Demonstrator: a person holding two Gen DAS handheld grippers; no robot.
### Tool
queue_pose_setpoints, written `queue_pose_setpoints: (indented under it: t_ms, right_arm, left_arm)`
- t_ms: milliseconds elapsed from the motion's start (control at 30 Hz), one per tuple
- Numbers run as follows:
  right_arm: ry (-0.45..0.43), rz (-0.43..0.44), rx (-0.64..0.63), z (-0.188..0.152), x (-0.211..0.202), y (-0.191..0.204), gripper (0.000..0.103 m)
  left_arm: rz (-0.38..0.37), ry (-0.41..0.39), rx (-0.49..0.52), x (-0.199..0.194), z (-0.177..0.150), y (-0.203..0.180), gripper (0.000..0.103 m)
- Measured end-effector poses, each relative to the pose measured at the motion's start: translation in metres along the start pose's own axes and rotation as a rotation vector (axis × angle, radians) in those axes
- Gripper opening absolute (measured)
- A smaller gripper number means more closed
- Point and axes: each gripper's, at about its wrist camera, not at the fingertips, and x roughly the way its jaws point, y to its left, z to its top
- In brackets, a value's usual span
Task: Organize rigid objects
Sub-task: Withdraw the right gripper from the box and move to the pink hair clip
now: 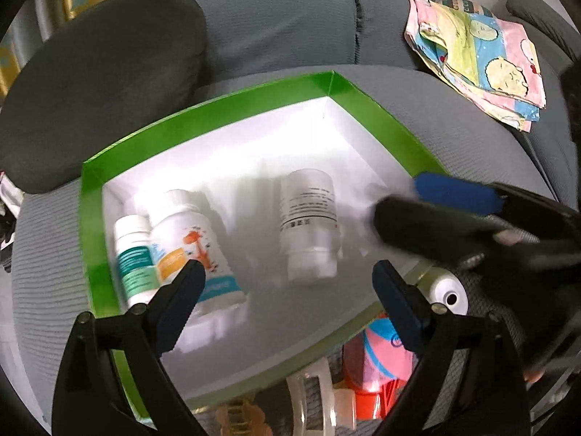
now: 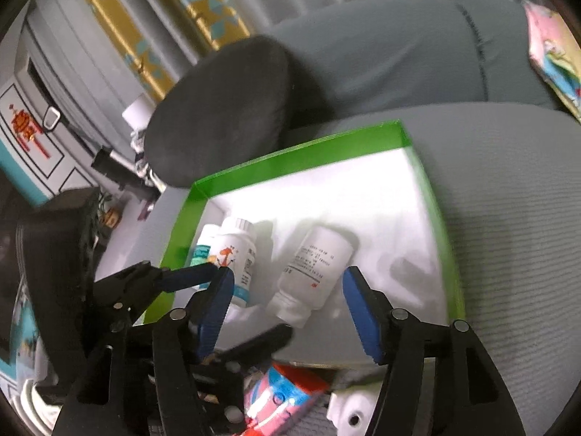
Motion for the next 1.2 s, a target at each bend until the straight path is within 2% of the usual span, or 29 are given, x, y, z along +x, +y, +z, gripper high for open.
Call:
queue_pose_setpoints:
  t_ms: [133,267,333,667,833,1067,1200]
  right_arm:
    - [-0.068,-0.036,-0.004,-0.009,-0.031,-0.001,0.074]
    - [-0.089,-0.080,-0.021,-0.023,-0.053,0.001,0.077]
    - [-0.098,-0.097,-0.021,-0.030,-0.063,0.001,0.077]
    - [-0.082,-0.150,-0.019,-0.067,-0.098,0.002,0.077]
    - [-0.048,-0.197,-0.076,-0.089,-0.103,0.011,0.077]
    - [0.019,-0.155,-0.125,-0.118,-0.098,0.028,0.077]
    - [0.077,-0.061,-0.113,-0.132,-0.083,0.038,0.077]
  left_arm:
    - [0.010,-0.049,-0.013,-0.020,-0.006,0.001,0.093]
    - [0.011,-0.084,-0.021,-0.039,-0.015,0.000,0.095]
    - [0.018,-0.103,-0.028,-0.049,-0.021,0.000,0.102]
    - [0.000,-0.126,-0.109,-0.090,-0.063,0.009,0.102]
    - [-0.013,-0.119,-0.155,-0.103,-0.091,0.014,0.102]
    - [0.048,-0.115,-0.261,-0.115,-0.130,0.044,0.102]
    - [0.104,-0.083,-0.281,-0.110,-0.151,0.055,0.102]
